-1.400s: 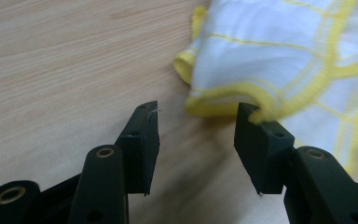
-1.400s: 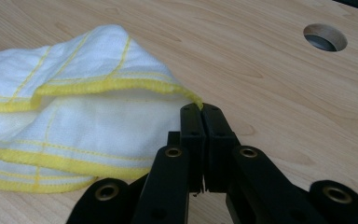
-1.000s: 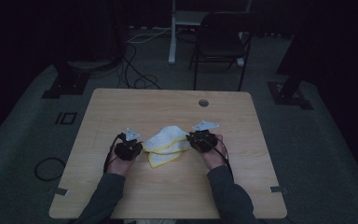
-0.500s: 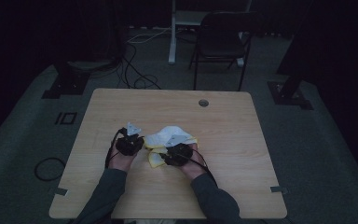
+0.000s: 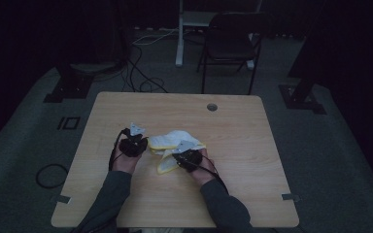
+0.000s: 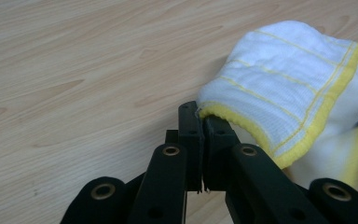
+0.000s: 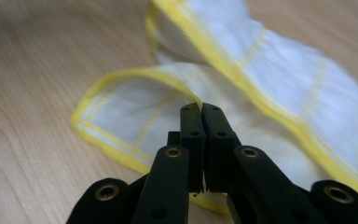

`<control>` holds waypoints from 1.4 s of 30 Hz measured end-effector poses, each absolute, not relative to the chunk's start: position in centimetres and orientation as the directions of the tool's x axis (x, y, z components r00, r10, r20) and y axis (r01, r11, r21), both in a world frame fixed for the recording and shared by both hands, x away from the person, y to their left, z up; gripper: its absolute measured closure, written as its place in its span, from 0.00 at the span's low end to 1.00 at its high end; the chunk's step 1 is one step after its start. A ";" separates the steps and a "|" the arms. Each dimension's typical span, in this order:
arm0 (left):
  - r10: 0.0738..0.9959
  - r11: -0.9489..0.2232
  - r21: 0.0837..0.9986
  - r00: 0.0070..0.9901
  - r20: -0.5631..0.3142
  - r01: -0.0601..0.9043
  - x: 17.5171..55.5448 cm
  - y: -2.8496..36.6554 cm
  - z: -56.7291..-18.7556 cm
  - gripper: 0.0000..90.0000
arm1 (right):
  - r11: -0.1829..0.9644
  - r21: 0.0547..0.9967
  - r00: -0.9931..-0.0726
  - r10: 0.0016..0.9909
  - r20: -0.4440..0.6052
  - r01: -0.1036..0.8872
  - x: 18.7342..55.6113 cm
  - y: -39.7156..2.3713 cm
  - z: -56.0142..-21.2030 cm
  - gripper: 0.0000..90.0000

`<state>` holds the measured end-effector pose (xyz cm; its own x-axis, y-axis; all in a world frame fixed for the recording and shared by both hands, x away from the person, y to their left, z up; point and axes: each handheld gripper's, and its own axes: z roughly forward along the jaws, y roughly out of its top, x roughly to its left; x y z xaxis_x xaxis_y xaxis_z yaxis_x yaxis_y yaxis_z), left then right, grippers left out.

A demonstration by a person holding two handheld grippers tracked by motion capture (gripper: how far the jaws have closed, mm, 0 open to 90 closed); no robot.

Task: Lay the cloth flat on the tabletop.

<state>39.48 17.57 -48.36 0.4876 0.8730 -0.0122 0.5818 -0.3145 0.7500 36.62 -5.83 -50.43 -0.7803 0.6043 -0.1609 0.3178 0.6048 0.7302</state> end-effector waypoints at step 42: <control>0.911 -0.183 0.667 0.379 -0.161 0.723 44.7 19.9 -49.0 0.99 | 0.443 0.734 -0.601 0.797 -0.059 0.515 39.5 -18.7 -49.8 0.99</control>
<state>44.74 19.87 -48.97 0.3791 0.9112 -0.1609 0.7225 -0.1829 0.6667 39.53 -18.71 -49.85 -0.6014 0.7968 -0.0593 0.5146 0.4431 0.7341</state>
